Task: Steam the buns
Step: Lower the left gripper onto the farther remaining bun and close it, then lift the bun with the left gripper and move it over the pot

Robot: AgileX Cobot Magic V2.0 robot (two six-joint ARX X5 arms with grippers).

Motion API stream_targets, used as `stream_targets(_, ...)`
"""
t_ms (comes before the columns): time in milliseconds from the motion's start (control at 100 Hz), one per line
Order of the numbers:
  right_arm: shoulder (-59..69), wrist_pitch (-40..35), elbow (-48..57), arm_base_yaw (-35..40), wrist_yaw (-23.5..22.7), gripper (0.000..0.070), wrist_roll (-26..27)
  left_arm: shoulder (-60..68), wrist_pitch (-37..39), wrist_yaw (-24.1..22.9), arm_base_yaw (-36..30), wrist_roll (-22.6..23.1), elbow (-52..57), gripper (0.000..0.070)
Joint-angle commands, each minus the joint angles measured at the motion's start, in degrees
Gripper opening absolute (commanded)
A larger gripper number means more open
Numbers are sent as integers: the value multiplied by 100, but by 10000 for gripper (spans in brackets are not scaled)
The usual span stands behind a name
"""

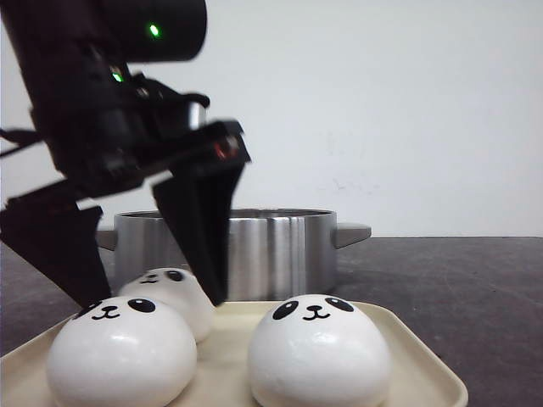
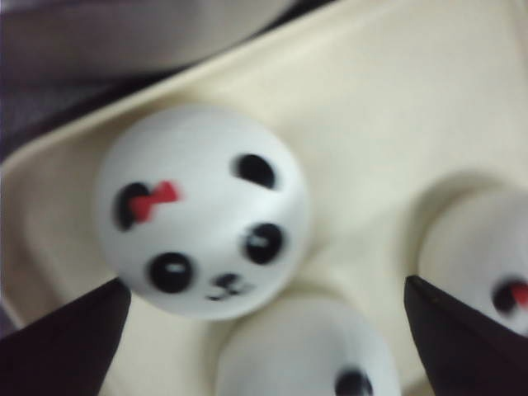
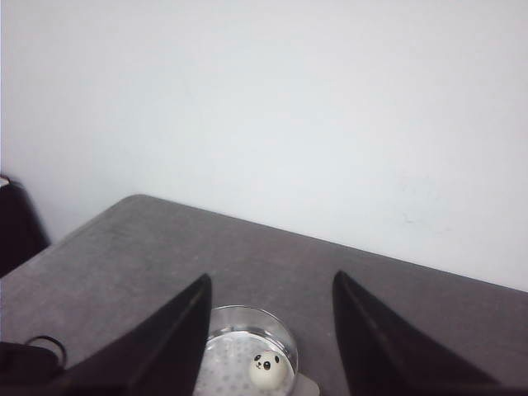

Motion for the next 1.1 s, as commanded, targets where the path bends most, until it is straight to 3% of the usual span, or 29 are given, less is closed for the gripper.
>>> stream_targets(0, 90, -374, 118, 68, 13, 277, 164, 184, 72, -77, -46, -243, 33, 672)
stream_targets(170, 66, -461, 116, 68, -33, 277, 199, 278, 136, -426, -48, -291, 33, 668)
stream_targets(250, 79, -461, 116, 68, -31, 277, 199, 278, 151, -538, -44, -424, 33, 601)
stream_targets(310, 85, -461, 116, 68, -31, 277, 199, 278, 168, -568, -11, -439, 33, 471)
stream_targets(450, 131, -461, 114, 68, -31, 277, 197, 278, 195, -570, 0, -400, 33, 0)
stream_targets(760, 195, -461, 105, 68, -28, 277, 197, -177, 26, -282, -42, -214, 214, 3)
stream_targets(960, 245, -461, 105, 68, -28, 277, 197, -1095, -13, 651, -144, -229, 612, 3)
stream_targets(1090, 308, -461, 105, 68, -31, 277, 192, -1543, -31, 538, -186, -232, 1054, 4)
